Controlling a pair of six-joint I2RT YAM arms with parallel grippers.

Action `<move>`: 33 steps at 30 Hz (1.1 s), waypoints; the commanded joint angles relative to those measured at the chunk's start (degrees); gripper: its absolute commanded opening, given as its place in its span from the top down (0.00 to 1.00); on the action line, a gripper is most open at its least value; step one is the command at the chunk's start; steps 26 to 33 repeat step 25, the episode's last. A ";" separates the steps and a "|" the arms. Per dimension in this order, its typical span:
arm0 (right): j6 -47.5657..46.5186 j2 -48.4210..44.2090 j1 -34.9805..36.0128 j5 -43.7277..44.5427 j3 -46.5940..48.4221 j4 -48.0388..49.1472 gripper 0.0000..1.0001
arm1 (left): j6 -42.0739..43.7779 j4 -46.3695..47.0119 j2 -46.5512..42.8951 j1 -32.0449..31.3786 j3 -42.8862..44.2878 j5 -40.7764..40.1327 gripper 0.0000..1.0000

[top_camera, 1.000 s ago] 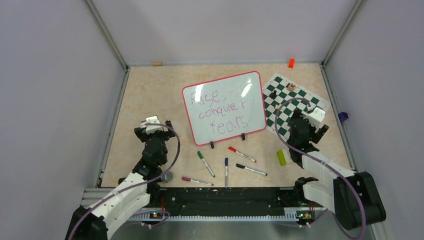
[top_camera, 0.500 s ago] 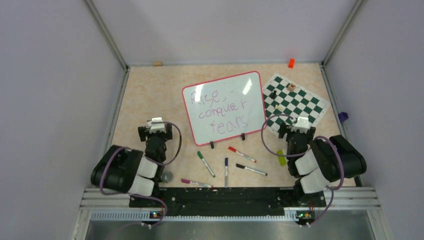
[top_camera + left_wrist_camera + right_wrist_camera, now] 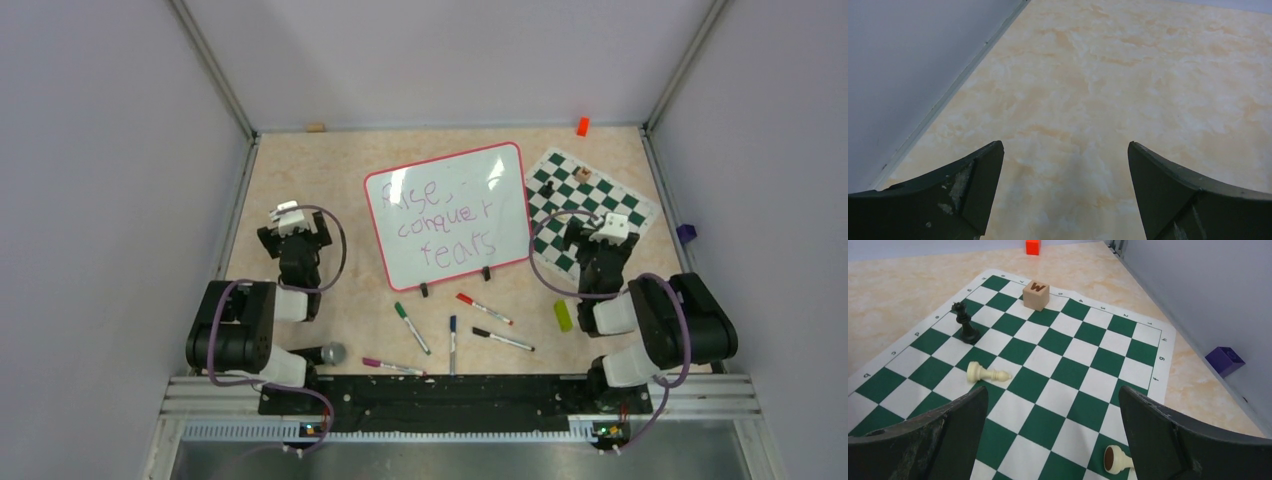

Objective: Write a sentence on the whiteboard
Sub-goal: Reset both arms

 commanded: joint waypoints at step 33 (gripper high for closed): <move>4.48 -1.77 -3.18 -4.69 3.01 -5.73 0.01 | -2.07 -3.09 -1.26 0.39 0.40 2.00 0.01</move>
